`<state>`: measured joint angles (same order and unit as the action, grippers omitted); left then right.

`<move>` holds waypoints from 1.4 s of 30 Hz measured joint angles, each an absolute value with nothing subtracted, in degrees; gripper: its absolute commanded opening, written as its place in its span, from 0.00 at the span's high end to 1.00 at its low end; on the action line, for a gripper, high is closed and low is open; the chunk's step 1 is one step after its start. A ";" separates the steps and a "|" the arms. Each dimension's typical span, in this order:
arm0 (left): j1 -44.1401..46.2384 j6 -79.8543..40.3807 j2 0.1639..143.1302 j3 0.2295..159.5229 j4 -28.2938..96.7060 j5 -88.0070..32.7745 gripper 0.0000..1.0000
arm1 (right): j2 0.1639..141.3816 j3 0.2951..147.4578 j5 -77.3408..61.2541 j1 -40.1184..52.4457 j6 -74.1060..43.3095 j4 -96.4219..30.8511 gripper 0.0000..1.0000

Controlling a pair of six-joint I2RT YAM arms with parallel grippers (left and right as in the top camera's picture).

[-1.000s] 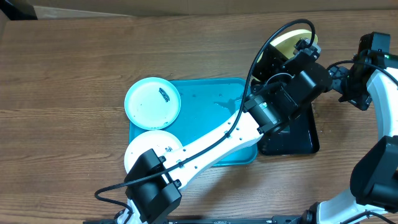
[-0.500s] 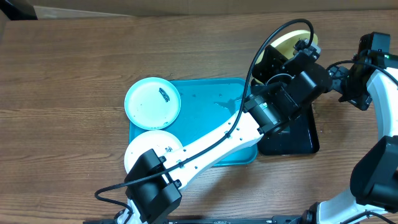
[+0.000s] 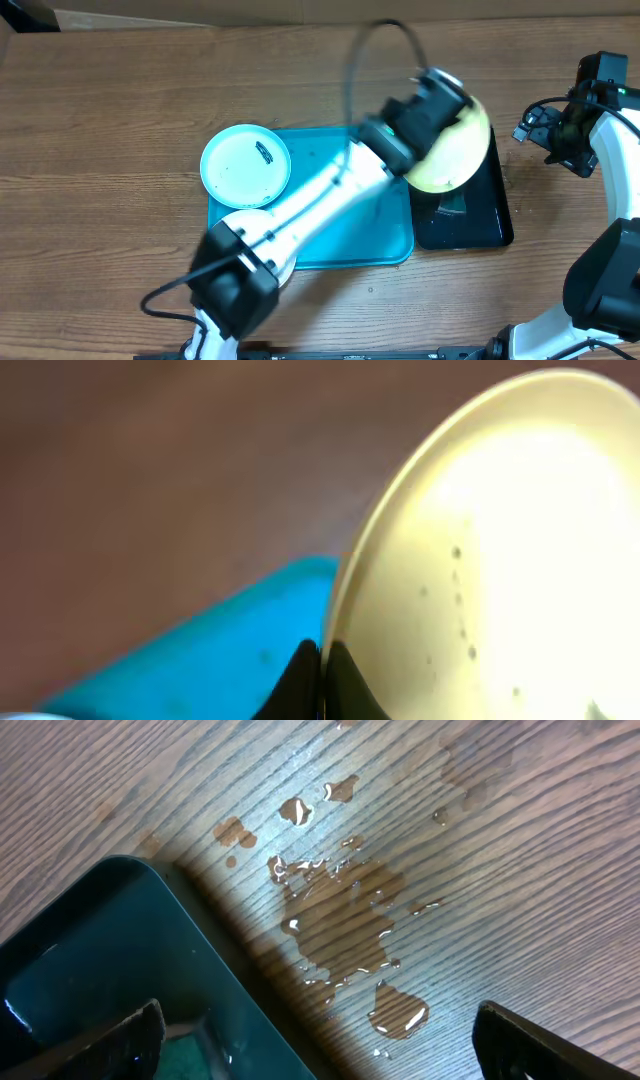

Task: Clean dirty plates on tray and stack at the side
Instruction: 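Carry the yellow plate left and set it on the table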

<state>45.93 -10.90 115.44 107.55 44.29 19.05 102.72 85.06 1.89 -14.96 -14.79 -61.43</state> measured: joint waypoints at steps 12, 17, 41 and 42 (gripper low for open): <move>4.56 -16.67 115.55 107.63 59.75 -36.71 0.96 | 102.72 85.06 1.83 -14.96 -14.79 -61.43 0.00; -10.26 -15.90 115.55 107.63 67.20 -37.91 0.96 | 102.72 85.06 1.85 -14.96 -14.79 -61.39 0.00; -34.70 -17.78 115.55 103.15 68.84 0.99 0.96 | 102.72 85.06 1.85 -14.96 -14.79 -61.43 0.00; -34.70 -18.11 115.55 102.50 68.31 1.50 0.96 | 102.72 85.06 1.85 -14.96 -14.79 -61.41 0.00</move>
<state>-34.70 -18.11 115.55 102.50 68.31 1.50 102.72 85.06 1.85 -14.96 -14.79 -61.41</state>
